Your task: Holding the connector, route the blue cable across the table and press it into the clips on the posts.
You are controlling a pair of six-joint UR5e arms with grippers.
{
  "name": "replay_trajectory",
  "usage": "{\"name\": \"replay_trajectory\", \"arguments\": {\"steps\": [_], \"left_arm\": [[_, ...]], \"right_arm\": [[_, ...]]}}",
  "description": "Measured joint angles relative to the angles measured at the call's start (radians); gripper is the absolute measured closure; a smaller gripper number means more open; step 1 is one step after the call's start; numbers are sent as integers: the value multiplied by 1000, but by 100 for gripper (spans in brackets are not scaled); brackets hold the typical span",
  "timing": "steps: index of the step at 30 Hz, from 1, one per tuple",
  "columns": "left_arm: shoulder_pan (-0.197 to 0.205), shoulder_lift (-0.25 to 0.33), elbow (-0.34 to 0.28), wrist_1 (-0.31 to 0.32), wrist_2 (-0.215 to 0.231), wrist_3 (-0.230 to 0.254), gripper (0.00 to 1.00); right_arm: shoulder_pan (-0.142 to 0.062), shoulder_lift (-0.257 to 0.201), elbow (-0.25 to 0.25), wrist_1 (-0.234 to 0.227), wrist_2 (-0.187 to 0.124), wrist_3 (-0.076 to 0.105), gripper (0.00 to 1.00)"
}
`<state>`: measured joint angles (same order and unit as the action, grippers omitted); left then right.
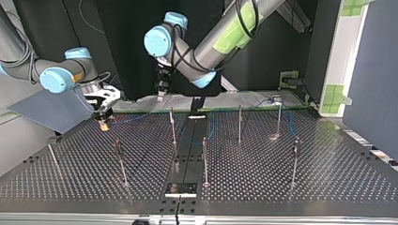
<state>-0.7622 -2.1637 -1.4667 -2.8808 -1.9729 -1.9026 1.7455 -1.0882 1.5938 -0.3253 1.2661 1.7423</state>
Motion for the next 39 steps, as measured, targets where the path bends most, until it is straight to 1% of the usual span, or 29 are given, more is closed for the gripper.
{"name": "replay_trajectory", "arguments": {"steps": [4,8,11,15,22,27,29,33,36,39], "left_arm": [[-20,-34,35,-28,-27,-17,0],[-19,-66,67,-50,-47,-40,0],[-10,-93,94,-58,-48,-56,0],[0,-125,131,-66,-49,-64,0],[18,-135,192,-75,-52,-69,0],[18,-151,234,-80,-44,-85,0],[15,-165,251,-83,-35,-92,0],[9,-196,284,-88,-32,-97,0],[6,-220,308,-96,-38,-95,0],[5,-244,332,-106,-56,-87,0]], "right_arm": [[-1,0,0,0,0,1,100],[-1,0,0,-1,-9,1,100],[-1,0,0,-2,-18,1,100],[-2,1,0,-3,-23,1,100],[-2,1,0,-3,-25,1,100],[-2,2,0,-2,-25,1,100],[-2,2,0,-3,-25,1,100],[-2,2,0,-3,-25,1,100],[-2,3,0,-3,-25,1,100],[-2,3,0,-2,-25,1,100]]}}
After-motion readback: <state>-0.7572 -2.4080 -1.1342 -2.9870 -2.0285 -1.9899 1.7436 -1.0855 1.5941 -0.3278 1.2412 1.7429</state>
